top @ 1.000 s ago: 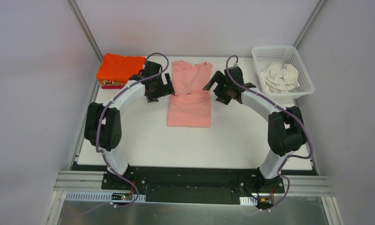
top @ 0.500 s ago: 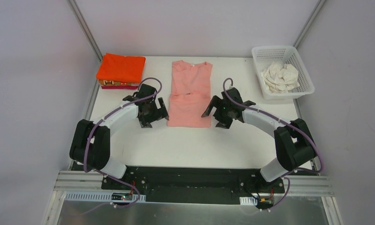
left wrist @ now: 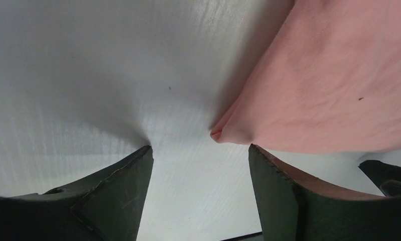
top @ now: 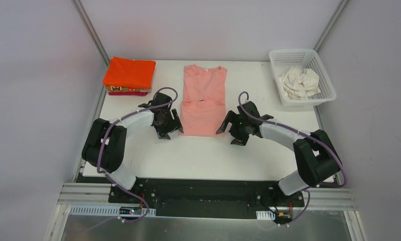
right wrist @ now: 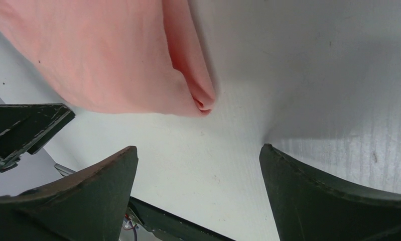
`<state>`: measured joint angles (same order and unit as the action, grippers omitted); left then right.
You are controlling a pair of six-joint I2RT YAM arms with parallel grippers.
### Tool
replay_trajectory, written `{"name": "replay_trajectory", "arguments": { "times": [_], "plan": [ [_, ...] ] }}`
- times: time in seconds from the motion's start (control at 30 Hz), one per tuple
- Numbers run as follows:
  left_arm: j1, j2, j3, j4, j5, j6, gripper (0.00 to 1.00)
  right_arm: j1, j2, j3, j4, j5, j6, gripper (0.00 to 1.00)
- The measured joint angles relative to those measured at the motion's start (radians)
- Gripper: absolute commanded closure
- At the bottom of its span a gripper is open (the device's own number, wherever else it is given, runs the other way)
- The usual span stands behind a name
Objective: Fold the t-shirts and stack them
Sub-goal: Grab one side of the 2/3 rectangular tshirt with both arms
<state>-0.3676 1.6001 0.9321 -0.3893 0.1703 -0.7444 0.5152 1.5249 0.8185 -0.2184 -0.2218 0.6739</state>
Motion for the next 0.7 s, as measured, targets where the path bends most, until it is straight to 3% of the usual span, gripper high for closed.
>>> {"name": "replay_trajectory", "arguments": {
  "times": [0.1,0.17,0.37,0.7],
  "plan": [
    [0.0,0.029,0.004,0.02,0.028,-0.008,0.38,0.0,0.005,0.0,0.021,-0.004,0.004,0.09],
    [0.0,0.04,0.007,0.037,0.043,-0.013,0.48,0.0,0.014,0.0,0.035,-0.003,0.007,0.09],
    [-0.003,0.093,0.018,0.084,0.084,-0.029,0.98,0.0,0.039,0.0,0.065,-0.011,0.023,0.14],
    [-0.007,0.119,0.019,0.122,0.113,-0.03,1.0,0.0,0.05,0.0,0.084,-0.009,0.033,0.2]
  ]
}}
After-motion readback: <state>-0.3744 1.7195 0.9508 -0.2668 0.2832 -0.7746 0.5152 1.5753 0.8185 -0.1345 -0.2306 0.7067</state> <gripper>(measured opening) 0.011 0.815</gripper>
